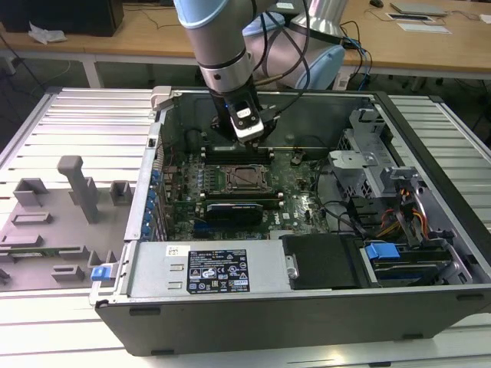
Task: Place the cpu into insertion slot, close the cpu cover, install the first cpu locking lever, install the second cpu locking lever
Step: 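Install the first cpu locking lever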
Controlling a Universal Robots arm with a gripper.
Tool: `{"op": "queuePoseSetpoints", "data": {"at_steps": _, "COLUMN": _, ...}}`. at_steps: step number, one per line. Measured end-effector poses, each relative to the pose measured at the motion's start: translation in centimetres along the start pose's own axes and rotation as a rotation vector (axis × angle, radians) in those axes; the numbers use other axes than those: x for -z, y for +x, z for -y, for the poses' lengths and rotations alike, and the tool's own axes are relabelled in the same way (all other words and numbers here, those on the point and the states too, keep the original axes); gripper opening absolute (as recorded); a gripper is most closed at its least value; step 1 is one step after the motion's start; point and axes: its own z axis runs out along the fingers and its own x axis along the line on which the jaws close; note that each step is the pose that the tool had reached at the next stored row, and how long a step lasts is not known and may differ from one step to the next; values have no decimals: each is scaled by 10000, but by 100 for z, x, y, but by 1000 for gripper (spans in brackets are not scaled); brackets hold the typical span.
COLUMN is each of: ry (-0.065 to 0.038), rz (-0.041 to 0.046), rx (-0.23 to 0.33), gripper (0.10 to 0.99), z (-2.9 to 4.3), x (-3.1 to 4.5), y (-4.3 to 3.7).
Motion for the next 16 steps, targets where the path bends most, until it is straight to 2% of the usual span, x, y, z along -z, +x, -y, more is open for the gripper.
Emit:
{"op": "queuePoseSetpoints", "data": {"at_steps": 1, "ry": 32, "rz": -97, "rx": -10, "gripper": 106, "z": 0, "x": 0, "y": -2}}
{"op": "queuePoseSetpoints", "data": {"at_steps": 3, "ry": 110, "rz": -380, "rx": -48, "gripper": 106, "z": -1, "x": -6, "y": -6}}
{"op": "queuePoseSetpoints", "data": {"at_steps": 4, "ry": 182, "rz": -622, "rx": -77, "gripper": 106, "z": -2, "x": -8, "y": -10}}
{"op": "queuePoseSetpoints", "data": {"at_steps": 5, "ry": 271, "rz": -903, "rx": -109, "gripper": 106, "z": -3, "x": -12, "y": -17}}
{"op": "queuePoseSetpoints", "data": {"at_steps": 8, "ry": 473, "rz": -1497, "rx": -177, "gripper": 106, "z": -4, "x": -21, "y": -36}}
{"op": "queuePoseSetpoints", "data": {"at_steps": 9, "ry": 494, "rz": -1560, "rx": -183, "gripper": 106, "z": -4, "x": -22, "y": -37}}
{"op": "queuePoseSetpoints", "data": {"at_steps": 13, "ry": 507, "rz": -1559, "rx": -181, "gripper": 106, "z": -2, "x": -21, "y": -39}}
{"op": "queuePoseSetpoints", "data": {"at_steps": 16, "ry": 590, "rz": -1539, "rx": -163, "gripper": 106, "z": 81, "x": -12, "y": -66}}
